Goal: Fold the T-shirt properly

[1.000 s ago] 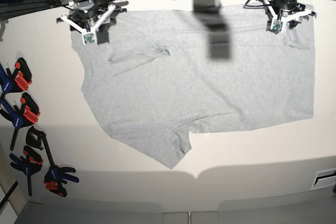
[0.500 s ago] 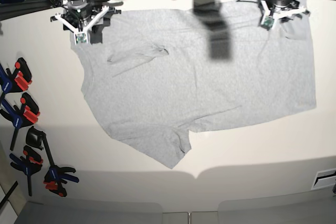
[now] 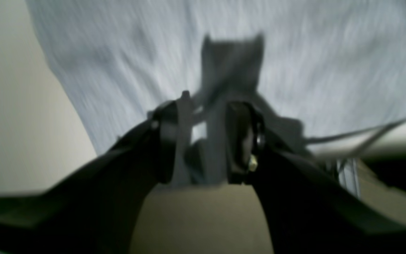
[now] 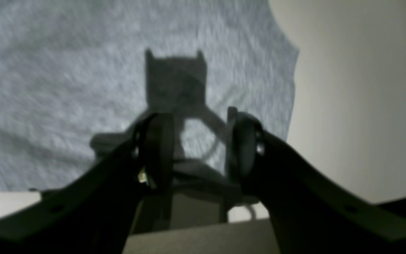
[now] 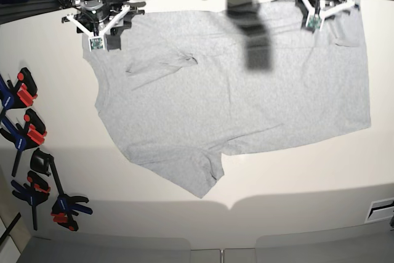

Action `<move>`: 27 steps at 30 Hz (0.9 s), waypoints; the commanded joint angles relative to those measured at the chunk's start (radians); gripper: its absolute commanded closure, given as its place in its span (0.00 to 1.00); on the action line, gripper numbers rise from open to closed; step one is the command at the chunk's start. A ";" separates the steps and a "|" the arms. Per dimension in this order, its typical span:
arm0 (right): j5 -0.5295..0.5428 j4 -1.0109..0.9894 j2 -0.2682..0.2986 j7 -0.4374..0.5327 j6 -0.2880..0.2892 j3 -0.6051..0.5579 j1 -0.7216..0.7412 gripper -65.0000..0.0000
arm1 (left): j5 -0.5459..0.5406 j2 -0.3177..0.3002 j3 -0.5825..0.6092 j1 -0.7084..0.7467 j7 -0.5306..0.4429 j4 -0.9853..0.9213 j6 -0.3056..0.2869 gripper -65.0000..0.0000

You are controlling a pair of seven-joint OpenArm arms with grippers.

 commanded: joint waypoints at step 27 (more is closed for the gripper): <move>-0.083 0.071 0.009 -0.040 0.000 0.005 -0.133 0.60 | 0.309 -0.014 -0.017 -0.024 0.042 0.051 0.011 0.67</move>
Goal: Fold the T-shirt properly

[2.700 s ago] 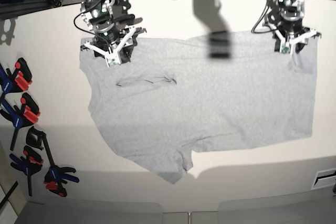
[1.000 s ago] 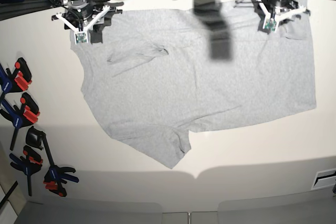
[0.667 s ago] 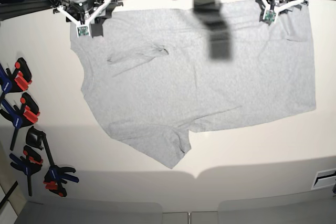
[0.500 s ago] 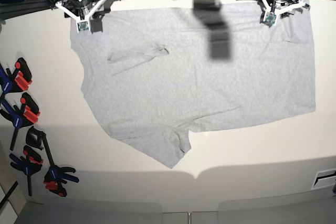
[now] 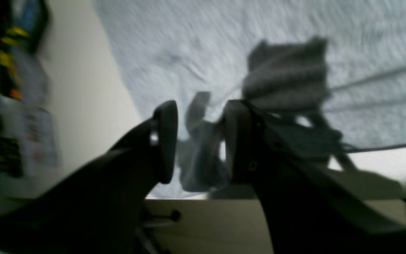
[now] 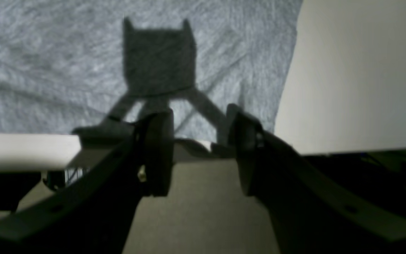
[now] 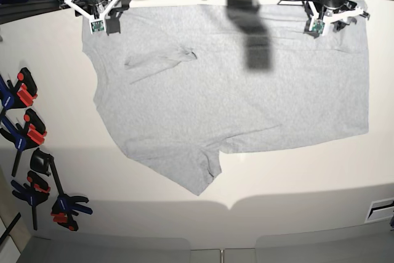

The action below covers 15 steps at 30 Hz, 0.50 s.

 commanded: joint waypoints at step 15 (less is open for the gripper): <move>-0.006 0.159 0.009 0.042 0.000 0.006 0.005 0.60 | 0.185 -0.012 -0.006 -0.002 0.111 0.029 0.009 0.67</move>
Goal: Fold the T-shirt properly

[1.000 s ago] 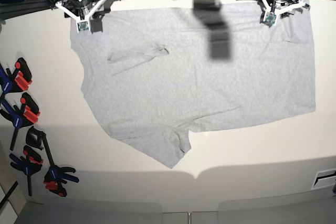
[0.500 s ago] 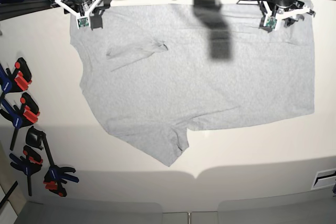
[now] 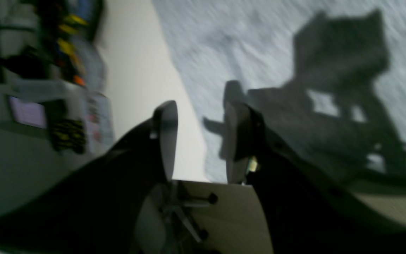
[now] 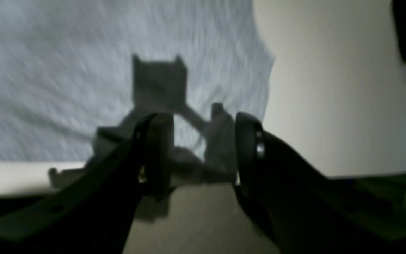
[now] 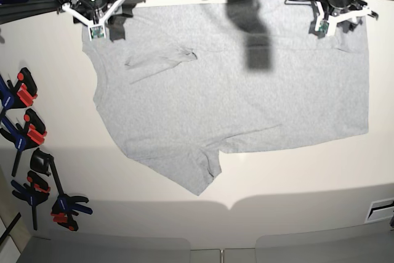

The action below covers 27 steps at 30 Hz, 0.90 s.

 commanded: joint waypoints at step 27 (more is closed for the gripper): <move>-0.068 0.045 0.008 -0.058 0.031 0.004 0.312 0.55 | -0.914 -0.054 -0.397 -0.919 -0.253 -0.611 -0.409 0.62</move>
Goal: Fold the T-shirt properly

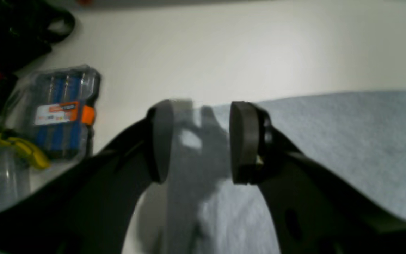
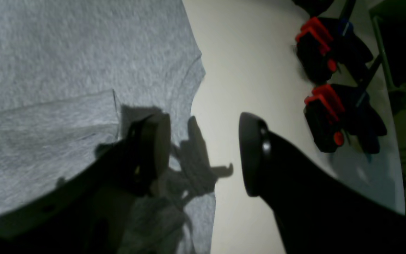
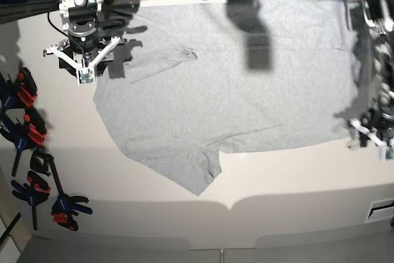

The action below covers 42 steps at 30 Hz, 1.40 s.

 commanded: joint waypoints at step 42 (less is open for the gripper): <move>0.034 0.019 0.009 0.190 0.003 0.005 0.006 0.55 | -0.174 0.006 -0.008 -0.420 -0.461 -1.251 -0.441 1.00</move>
